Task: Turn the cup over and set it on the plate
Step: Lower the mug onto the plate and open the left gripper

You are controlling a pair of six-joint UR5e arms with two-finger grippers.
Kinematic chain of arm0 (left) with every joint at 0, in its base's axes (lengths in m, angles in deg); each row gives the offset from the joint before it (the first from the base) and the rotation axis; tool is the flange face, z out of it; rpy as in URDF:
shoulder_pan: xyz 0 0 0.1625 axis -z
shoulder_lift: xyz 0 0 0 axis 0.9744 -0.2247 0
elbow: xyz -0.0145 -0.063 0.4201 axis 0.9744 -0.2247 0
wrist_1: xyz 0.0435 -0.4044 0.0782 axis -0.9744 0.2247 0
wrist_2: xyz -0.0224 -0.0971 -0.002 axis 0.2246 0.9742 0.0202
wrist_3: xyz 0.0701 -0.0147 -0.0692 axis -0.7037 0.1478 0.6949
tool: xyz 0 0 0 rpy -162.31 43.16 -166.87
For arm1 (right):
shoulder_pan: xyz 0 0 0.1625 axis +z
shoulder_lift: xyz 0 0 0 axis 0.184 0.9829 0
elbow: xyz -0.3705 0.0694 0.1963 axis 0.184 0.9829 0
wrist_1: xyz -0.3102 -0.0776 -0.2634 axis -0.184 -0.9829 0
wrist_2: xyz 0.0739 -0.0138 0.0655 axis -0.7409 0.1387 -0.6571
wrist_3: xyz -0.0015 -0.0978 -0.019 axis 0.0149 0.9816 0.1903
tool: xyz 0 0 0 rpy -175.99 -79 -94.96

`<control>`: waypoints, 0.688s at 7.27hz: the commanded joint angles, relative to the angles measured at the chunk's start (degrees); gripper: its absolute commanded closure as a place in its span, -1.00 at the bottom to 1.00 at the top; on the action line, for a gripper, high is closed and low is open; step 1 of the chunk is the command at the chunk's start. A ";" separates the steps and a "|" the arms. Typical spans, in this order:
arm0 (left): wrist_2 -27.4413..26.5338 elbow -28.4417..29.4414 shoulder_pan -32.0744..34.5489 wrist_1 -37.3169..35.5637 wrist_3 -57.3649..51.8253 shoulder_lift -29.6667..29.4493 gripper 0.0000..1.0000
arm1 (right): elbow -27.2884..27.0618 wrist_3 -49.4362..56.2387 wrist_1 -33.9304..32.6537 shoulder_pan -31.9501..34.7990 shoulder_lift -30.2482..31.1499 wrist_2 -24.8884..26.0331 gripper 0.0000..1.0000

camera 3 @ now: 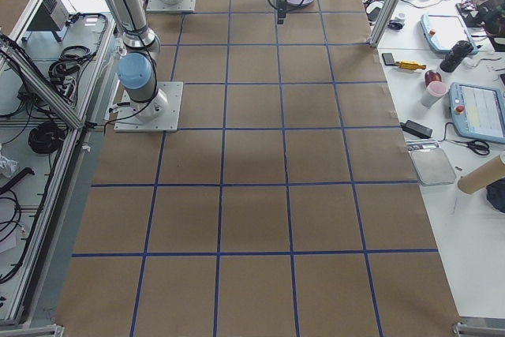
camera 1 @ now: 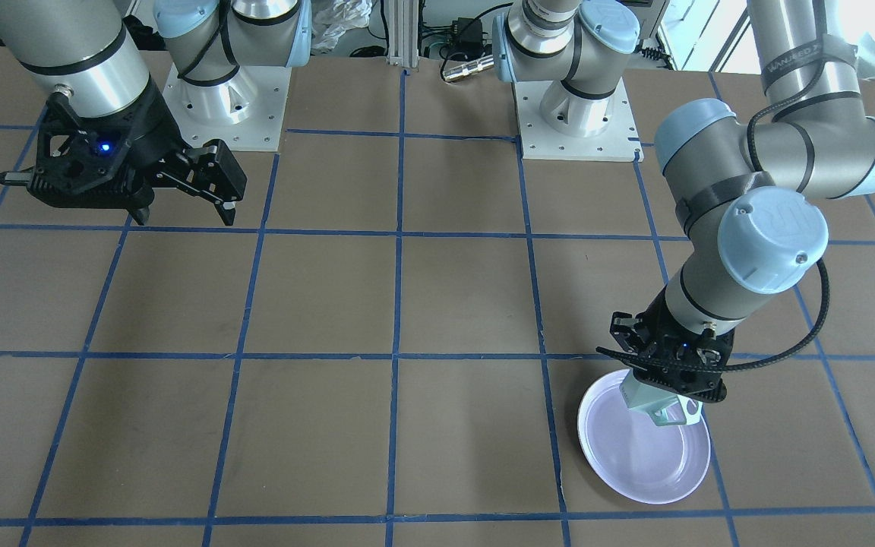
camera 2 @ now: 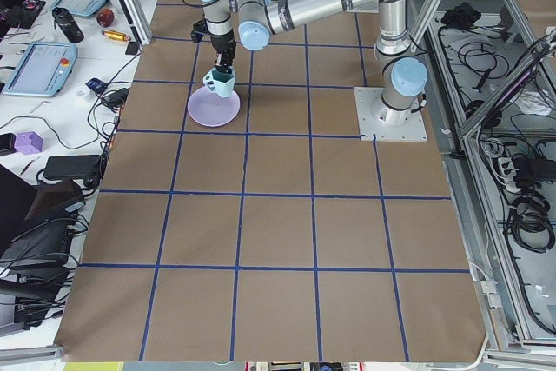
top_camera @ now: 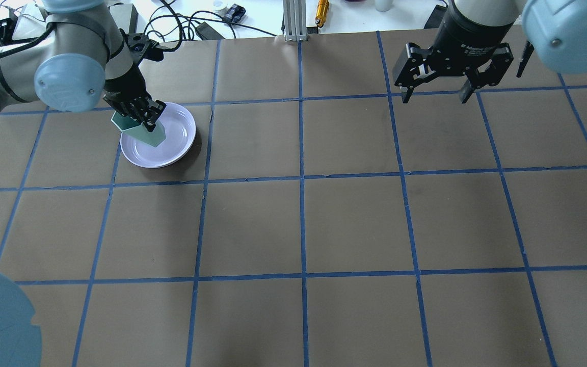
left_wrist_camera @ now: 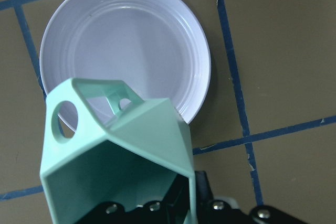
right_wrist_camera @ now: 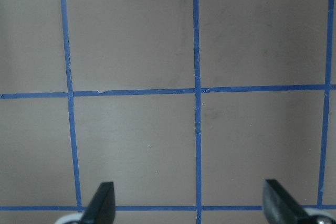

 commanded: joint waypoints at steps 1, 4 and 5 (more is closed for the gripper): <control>-2.00 0.06 0.43 -1.61 -3.77 -1.75 1.00 | 0.00 0.00 0.00 0.00 0.00 0.00 -1.00; -2.09 -0.29 0.52 -4.34 -6.24 -3.95 1.00 | 0.00 0.00 0.00 0.00 0.00 0.00 -1.00; -2.09 -0.29 0.52 -5.30 -6.24 -4.65 1.00 | 0.00 0.00 0.00 0.00 0.00 0.00 -1.00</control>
